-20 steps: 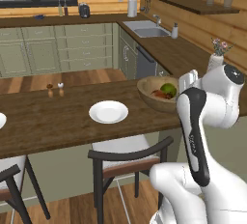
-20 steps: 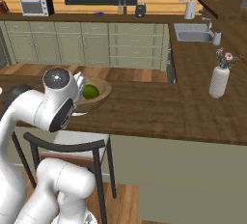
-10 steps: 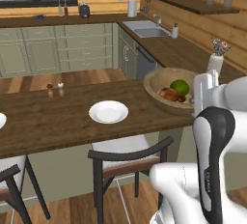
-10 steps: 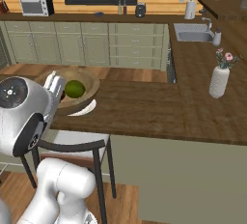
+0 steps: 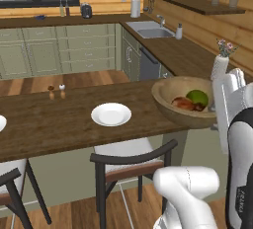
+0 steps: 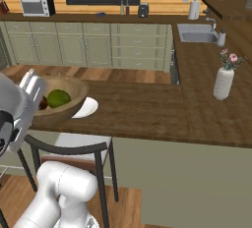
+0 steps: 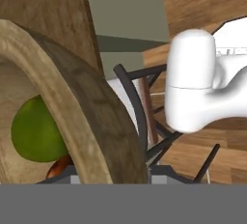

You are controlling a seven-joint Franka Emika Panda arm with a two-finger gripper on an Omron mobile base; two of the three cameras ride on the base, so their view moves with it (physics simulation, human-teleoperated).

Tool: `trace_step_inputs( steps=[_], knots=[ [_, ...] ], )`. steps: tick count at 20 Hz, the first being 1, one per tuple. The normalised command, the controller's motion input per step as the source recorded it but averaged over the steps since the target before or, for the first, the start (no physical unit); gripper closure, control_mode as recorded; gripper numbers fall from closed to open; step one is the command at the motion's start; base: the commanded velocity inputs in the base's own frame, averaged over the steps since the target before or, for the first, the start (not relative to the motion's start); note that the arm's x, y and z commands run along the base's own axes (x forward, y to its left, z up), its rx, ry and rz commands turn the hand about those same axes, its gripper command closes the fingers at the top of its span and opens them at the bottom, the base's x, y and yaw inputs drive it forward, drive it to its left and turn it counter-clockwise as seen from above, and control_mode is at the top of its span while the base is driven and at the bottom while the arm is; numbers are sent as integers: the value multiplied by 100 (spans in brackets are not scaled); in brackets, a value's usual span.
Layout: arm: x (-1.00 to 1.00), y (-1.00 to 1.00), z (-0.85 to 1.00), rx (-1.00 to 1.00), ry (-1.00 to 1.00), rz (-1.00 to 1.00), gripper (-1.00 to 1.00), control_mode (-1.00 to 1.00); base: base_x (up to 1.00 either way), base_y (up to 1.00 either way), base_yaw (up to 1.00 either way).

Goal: Pick the chicken drumstick and lime from their plates and place them in the bowl. Then put the bowl in the fridge.

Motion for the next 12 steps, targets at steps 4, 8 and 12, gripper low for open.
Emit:
trace_step_inputs(
  steps=[4,8,12],
  knots=[
    [-69,1,0,0,0,3,100,-100,0,0,0],
    [-58,0,0,0,0,3,100,100,-17,1,1],
    [0,0,0,0,0,0,100,100,-23,16,8]
  ],
)
